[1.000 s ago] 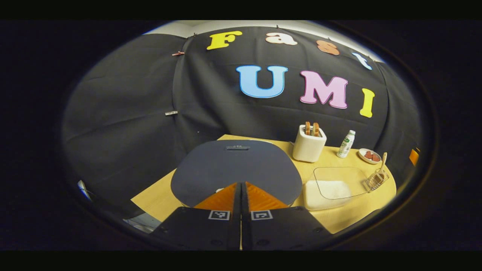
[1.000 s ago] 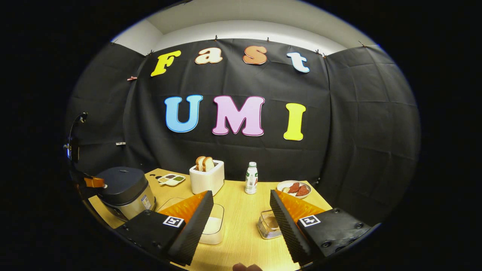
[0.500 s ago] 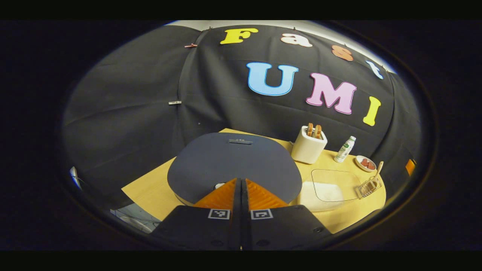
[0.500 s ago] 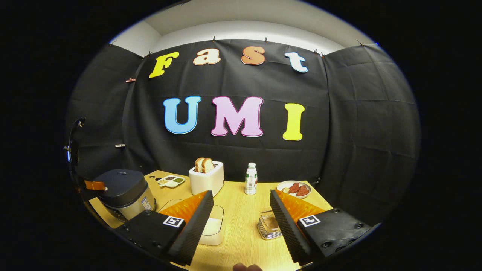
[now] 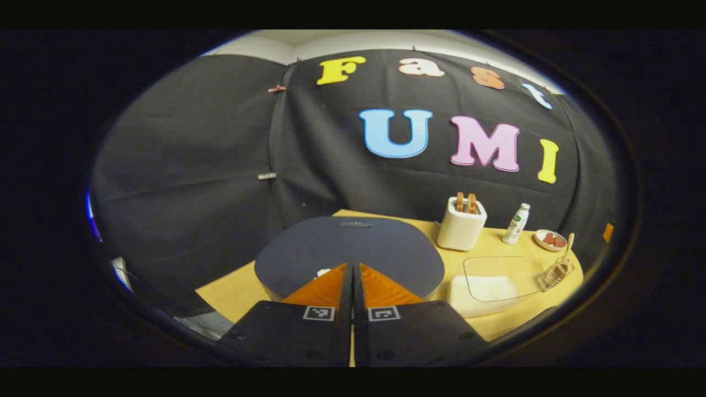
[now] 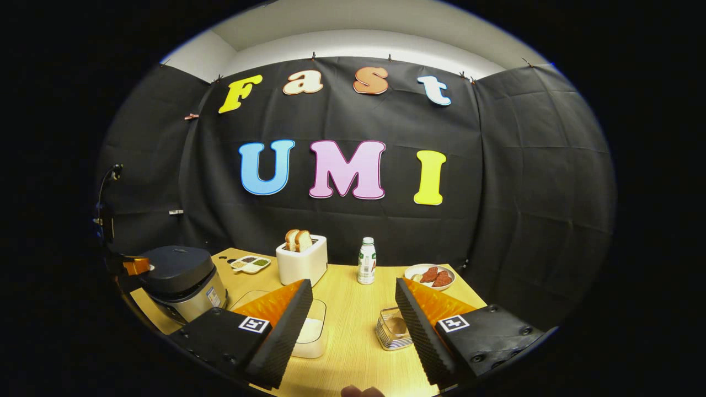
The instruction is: Close the left gripper, press the button to open the rice cooker; take a wooden spoon from the chopstick holder with the right hand, scoop a spoonful of rice and pour it into the rice cooker, then put the wooden spoon back into the chopstick holder.
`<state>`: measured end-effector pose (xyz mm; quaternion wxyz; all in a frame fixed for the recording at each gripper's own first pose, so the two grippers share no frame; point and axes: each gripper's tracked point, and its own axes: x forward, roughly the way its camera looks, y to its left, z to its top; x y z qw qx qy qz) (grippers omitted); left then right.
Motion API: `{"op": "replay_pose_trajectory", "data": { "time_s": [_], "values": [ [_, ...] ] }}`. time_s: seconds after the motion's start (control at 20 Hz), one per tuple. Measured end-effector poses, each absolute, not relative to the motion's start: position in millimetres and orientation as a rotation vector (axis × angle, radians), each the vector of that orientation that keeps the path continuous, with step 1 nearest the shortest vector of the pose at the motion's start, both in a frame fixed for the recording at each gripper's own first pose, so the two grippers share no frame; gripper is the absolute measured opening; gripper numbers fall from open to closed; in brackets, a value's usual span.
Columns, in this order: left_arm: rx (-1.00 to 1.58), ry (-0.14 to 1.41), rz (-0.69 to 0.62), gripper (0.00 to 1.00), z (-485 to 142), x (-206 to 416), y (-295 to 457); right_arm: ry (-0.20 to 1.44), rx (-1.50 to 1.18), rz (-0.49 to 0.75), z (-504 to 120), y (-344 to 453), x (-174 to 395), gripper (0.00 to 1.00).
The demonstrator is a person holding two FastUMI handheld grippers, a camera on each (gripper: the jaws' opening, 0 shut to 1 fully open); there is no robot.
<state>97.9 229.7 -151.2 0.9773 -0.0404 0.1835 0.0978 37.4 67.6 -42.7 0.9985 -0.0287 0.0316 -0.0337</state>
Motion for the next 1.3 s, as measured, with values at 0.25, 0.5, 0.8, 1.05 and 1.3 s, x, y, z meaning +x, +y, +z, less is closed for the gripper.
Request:
{"op": "replay_pose_trajectory", "data": {
  "time_s": [0.25, 0.5, 0.8, 1.05, 1.3],
  "values": [
    [-0.012, 0.263, 0.220, 0.08, -106.4, 102.6, 235.9, 0.077, -0.047, -0.069, -46.1, 65.4, 40.1, 0.95],
    [0.024, 0.192, 0.253, 0.22, -79.6, 99.5, 235.2, 0.088, -0.046, -0.056, -47.4, 63.5, 45.3, 0.95],
    [-0.016, 0.177, 0.284, 0.40, -75.7, 88.3, 234.2, 0.102, -0.047, -0.040, -50.8, 60.3, 50.6, 0.95],
    [-0.009, 0.174, 0.284, 0.42, -70.0, 77.1, 223.6, 0.127, -0.035, -0.040, -58.8, 52.1, 58.6, 0.95],
    [-0.022, 0.168, 0.296, 0.67, -65.4, 63.7, 210.0, 0.140, -0.023, -0.049, -64.4, 38.3, 74.6, 0.95]
  ]
}}
